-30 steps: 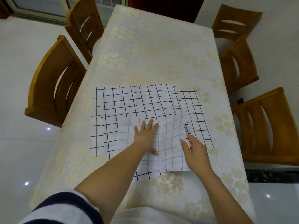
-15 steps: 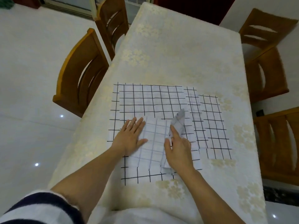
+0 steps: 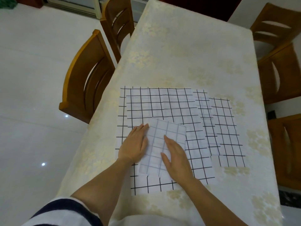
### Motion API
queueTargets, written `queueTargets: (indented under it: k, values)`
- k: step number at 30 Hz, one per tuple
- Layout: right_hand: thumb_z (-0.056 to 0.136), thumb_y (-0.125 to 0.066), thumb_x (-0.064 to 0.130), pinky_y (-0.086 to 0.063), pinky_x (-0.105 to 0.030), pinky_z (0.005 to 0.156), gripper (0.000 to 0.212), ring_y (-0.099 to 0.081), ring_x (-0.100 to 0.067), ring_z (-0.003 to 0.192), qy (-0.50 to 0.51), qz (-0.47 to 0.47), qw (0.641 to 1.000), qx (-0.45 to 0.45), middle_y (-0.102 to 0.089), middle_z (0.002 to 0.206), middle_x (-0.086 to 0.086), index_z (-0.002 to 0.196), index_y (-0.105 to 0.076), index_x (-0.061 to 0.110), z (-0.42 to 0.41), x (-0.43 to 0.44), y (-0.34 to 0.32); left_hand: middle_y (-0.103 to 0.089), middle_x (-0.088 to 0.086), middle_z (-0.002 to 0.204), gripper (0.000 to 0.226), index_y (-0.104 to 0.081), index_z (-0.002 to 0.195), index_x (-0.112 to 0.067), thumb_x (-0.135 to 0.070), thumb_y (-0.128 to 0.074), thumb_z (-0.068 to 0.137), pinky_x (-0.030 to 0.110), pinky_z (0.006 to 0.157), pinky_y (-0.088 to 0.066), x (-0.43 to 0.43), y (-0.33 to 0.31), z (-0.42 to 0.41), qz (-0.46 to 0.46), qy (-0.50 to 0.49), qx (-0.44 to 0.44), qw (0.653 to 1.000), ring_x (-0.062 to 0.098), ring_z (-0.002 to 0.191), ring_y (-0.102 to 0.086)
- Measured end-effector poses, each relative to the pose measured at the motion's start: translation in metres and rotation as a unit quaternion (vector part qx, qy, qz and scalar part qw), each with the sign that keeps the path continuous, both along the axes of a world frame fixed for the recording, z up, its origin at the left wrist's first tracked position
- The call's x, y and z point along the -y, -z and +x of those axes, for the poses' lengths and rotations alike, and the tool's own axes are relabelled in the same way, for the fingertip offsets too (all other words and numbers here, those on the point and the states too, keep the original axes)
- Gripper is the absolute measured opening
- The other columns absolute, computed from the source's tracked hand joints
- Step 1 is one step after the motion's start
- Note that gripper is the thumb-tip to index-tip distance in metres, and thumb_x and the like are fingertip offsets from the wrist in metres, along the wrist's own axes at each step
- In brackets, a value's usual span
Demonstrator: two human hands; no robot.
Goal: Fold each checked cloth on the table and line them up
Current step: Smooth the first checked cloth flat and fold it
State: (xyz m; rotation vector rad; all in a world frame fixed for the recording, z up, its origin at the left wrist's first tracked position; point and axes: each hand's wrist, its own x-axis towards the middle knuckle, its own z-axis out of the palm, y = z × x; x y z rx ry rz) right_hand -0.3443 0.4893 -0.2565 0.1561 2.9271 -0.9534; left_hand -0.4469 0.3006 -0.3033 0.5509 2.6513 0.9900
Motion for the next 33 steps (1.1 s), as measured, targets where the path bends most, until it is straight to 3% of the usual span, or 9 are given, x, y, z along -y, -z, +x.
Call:
queueTargets:
  k: [4, 10, 14, 17, 19, 24, 26, 29, 33]
  values:
    - [0.1, -0.042, 0.049, -0.009, -0.043, 0.124, 0.067, 0.0, -0.02, 0.153, -0.019, 0.128, 0.989, 0.075, -0.003, 0.164, 0.007, 0.157, -0.013, 0.029, 0.001, -0.026, 0.021, -0.027, -0.012, 0.164, 0.066, -0.019, 0.159, -0.034, -0.063, -0.031, 0.101, 0.035, 0.125, -0.018, 0.001, 0.002, -0.003, -0.011, 0.027, -0.02, 0.999, 0.01, 0.153, -0.018]
    - [0.094, -0.03, 0.066, 0.002, -0.039, 0.123, 0.075, 0.013, -0.02, 0.152, -0.069, 0.122, 0.983, 0.116, 0.01, 0.163, 0.01, 0.158, -0.01, 0.031, 0.005, -0.038, 0.029, -0.025, -0.007, 0.165, 0.064, -0.035, 0.155, -0.032, -0.048, -0.048, 0.094, 0.039, 0.127, -0.009, 0.0, 0.007, -0.005, -0.088, 0.099, -0.104, 0.986, 0.013, 0.154, -0.013]
    - [0.096, -0.055, 0.048, -0.023, -0.036, 0.12, 0.066, -0.019, -0.018, 0.149, 0.079, 0.036, 0.993, 0.08, -0.022, 0.161, 0.003, 0.153, -0.033, 0.024, 0.005, -0.036, 0.013, -0.025, -0.007, 0.165, 0.062, -0.037, 0.154, -0.029, -0.046, -0.044, 0.094, 0.038, 0.127, -0.008, 0.0, 0.008, -0.005, -0.085, 0.096, -0.107, 0.986, 0.011, 0.154, -0.012]
    - [0.095, -0.062, 0.035, -0.051, -0.034, 0.088, 0.058, -0.06, -0.019, 0.105, 0.251, -0.042, 0.962, 0.097, -0.062, 0.119, -0.004, 0.144, -0.04, 0.014, 0.01, -0.033, 0.0, -0.027, -0.008, 0.163, 0.062, -0.039, 0.152, -0.028, -0.045, -0.039, 0.093, 0.036, 0.127, -0.007, 0.001, 0.003, -0.004, -0.067, 0.084, -0.099, 0.989, 0.01, 0.153, -0.014]
    - [0.093, -0.064, 0.038, -0.053, -0.034, 0.075, 0.05, -0.064, -0.017, 0.085, 0.286, -0.092, 0.94, 0.163, -0.066, 0.089, 0.002, 0.133, -0.045, 0.013, 0.013, -0.035, -0.001, -0.029, -0.009, 0.163, 0.063, -0.038, 0.152, -0.028, -0.046, -0.039, 0.092, 0.036, 0.127, -0.008, 0.0, -0.001, -0.004, -0.065, 0.081, -0.091, 0.99, 0.01, 0.153, -0.016]
    - [0.091, -0.069, 0.036, -0.051, -0.032, 0.072, 0.023, -0.064, -0.022, 0.078, 0.273, -0.138, 0.921, 0.243, -0.063, 0.076, 0.002, 0.086, -0.058, 0.016, 0.009, -0.037, 0.001, -0.04, -0.002, 0.156, 0.065, -0.038, 0.152, -0.024, -0.039, -0.054, 0.09, 0.047, 0.122, -0.026, -0.01, -0.02, -0.004, 0.058, -0.021, 0.044, 0.997, 0.023, 0.147, -0.031]
    - [0.091, -0.067, 0.033, -0.05, -0.032, 0.068, 0.026, -0.062, -0.023, 0.073, 0.265, -0.127, 0.923, 0.247, -0.063, 0.072, -0.001, 0.075, -0.056, 0.016, 0.008, -0.038, 0.001, -0.042, 0.005, 0.154, 0.063, -0.039, 0.151, -0.018, -0.023, -0.062, 0.093, 0.05, 0.119, -0.03, -0.019, -0.031, -0.002, 0.063, -0.035, -0.013, 0.997, 0.027, 0.145, -0.032]
    - [0.092, -0.066, 0.027, -0.052, -0.033, 0.069, 0.016, -0.064, -0.022, 0.076, 0.238, -0.138, 0.937, 0.217, -0.066, 0.079, -0.004, 0.085, -0.056, 0.017, 0.01, -0.039, -0.002, -0.04, 0.005, 0.156, 0.067, -0.041, 0.151, -0.02, -0.009, -0.063, 0.089, 0.052, 0.121, -0.024, -0.039, -0.052, -0.001, -0.01, 0.124, -0.178, 0.976, 0.029, 0.149, -0.027]
    - [0.097, -0.06, 0.022, -0.044, -0.025, 0.067, 0.011, -0.063, -0.019, 0.085, 0.162, -0.143, 0.958, 0.186, -0.068, 0.09, -0.001, 0.105, -0.059, 0.016, 0.015, -0.038, -0.011, -0.033, 0.002, 0.162, 0.067, -0.046, 0.147, -0.029, -0.004, -0.061, 0.087, 0.052, 0.126, -0.003, -0.079, -0.067, 0.011, -0.082, 0.336, -0.24, 0.907, 0.033, 0.154, -0.015]
